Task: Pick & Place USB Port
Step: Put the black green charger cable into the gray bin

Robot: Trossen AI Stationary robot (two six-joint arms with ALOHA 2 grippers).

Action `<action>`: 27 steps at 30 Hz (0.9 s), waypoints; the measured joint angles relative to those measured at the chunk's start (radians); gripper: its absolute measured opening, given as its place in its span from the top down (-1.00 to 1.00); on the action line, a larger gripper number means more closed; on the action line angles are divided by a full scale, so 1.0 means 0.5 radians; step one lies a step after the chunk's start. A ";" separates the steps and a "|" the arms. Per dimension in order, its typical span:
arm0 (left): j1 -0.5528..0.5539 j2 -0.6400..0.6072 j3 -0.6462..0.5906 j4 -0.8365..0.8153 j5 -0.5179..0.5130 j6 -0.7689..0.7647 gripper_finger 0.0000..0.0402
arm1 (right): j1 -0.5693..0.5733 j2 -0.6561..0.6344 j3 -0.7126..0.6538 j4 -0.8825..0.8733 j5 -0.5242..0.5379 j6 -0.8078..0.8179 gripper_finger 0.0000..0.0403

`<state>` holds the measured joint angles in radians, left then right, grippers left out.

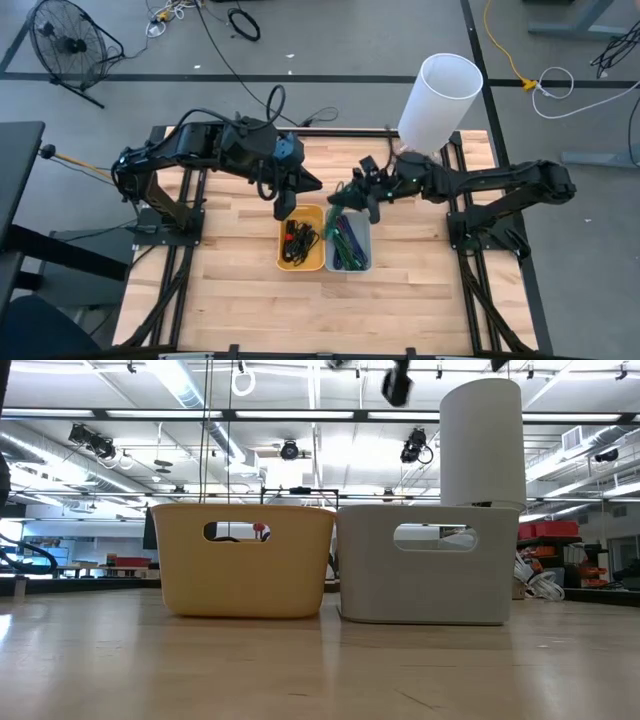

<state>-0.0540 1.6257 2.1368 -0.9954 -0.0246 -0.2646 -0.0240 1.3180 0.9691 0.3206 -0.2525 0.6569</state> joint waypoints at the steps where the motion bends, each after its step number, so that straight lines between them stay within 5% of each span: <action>1: 0.000 0.001 0.000 -0.005 -0.001 0.017 0.86 | 0.004 -0.010 0.000 -0.118 -0.002 0.033 0.95; 14: 0.002 0.002 0.000 -0.066 -0.001 0.104 0.86 | 0.058 -0.016 0.000 -1.165 0.361 0.356 0.95; 27: 0.002 0.002 0.000 -0.055 -0.001 0.142 0.86 | 0.050 0.236 -0.002 -1.359 0.297 0.626 0.95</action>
<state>-0.0532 1.6268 2.1368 -1.0231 -0.0249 -0.1937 0.0010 1.4362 0.9684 -0.3588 -0.1042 0.9700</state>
